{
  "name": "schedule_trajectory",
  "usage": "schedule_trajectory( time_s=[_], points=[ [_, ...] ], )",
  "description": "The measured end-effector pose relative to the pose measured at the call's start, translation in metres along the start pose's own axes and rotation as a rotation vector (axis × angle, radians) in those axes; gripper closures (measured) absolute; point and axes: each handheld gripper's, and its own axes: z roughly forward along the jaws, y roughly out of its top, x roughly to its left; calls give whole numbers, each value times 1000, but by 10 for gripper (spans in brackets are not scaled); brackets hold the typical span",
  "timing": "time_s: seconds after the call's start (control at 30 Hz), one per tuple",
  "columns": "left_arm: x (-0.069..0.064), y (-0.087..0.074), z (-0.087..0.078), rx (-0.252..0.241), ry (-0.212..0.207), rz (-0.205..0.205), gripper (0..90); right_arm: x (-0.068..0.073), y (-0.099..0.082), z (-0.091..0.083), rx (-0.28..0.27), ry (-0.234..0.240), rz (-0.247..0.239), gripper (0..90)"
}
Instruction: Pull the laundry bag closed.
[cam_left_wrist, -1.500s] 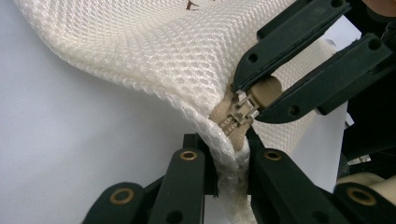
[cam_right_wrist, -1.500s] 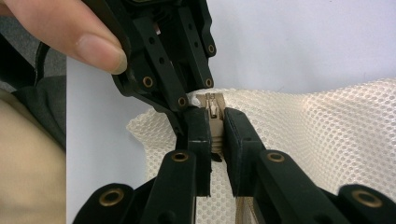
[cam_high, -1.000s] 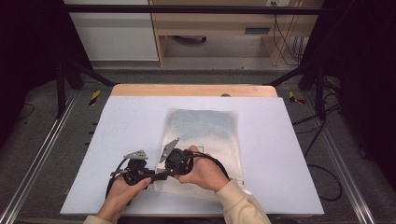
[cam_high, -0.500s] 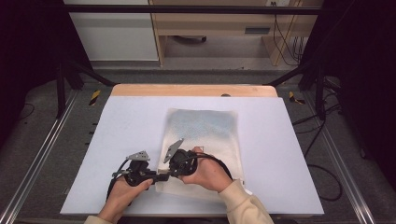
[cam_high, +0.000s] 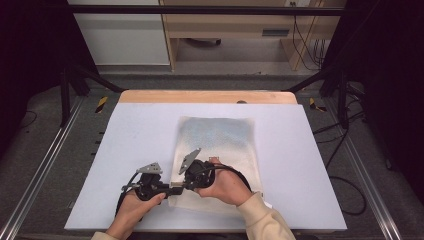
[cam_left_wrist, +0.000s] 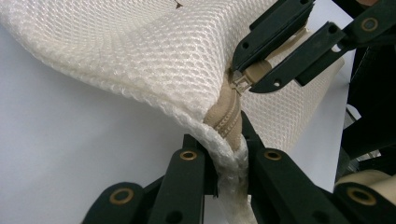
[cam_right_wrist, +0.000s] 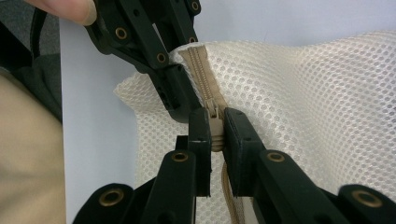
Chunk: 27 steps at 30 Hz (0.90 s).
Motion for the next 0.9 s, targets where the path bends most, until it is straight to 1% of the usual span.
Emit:
schedule_trajectory(
  time_s=[0.13, 0.33, 0.37, 0.43, 0.5, 0.57, 0.6, 0.7, 0.77, 0.83, 0.9],
  points=[
    [-3, 0, 2, -1, -4, 11, 842, 1, -3, -3, -3, -4, 8, 819],
    [-3, 0, 2, 0, -6, 10, 843, 1, -6, -4, -6, 3, 13, 819],
    [-4, 0, 3, 0, -3, 15, 842, 2, -7, -5, 4, -6, 20, 820],
    [-4, 0, 3, 0, -6, 15, 842, 1, -9, -5, -2, -1, 19, 820],
    [-4, 0, 3, 0, -9, 19, 842, 1, -10, -6, 4, -3, 21, 820],
    [-5, 0, 4, 0, -11, 19, 842, 2, -12, -7, -2, -1, 29, 820],
    [-5, 0, 4, 0, -11, 19, 842, 2, -13, -8, 6, -5, 27, 819],
    [-5, 0, 5, 1, -14, 21, 842, 1, -15, -8, 2, -4, 35, 819],
    [-6, 0, 5, 0, -14, 20, 842, 0, -17, -9, 7, -1, 32, 820],
    [-5, 0, 4, -3, -14, 18, 842, -1, -18, -9, 4, -8, 40, 819],
    [-5, 0, 4, -4, -12, 16, 842, -2, -20, -11, 13, -9, 38, 819]
  ],
)
